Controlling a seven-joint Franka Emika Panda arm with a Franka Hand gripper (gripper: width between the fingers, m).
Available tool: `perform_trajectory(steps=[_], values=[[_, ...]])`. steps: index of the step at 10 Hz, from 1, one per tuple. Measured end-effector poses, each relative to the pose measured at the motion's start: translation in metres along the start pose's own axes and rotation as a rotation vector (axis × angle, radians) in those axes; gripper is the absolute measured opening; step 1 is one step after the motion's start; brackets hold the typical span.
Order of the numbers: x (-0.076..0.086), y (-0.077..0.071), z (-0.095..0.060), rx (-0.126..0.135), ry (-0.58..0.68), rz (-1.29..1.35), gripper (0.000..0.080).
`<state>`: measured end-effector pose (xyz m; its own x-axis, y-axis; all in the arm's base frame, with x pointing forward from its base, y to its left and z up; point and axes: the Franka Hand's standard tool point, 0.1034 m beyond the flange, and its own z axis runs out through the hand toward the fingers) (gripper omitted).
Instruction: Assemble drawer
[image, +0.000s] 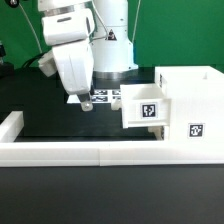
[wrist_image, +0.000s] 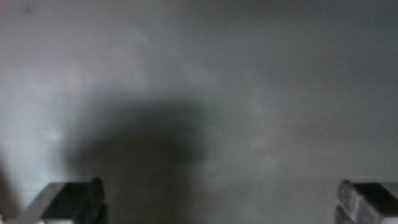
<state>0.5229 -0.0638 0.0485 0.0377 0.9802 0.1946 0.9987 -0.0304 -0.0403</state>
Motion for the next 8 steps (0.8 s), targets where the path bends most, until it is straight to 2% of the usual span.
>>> perform_trajectory(steps=[5,8], values=[[0.035,0.010,0.002,-0.004,0.010,0.108,0.0649],[0.063,0.010,0.007,0.001,0.018,0.132,0.0649]])
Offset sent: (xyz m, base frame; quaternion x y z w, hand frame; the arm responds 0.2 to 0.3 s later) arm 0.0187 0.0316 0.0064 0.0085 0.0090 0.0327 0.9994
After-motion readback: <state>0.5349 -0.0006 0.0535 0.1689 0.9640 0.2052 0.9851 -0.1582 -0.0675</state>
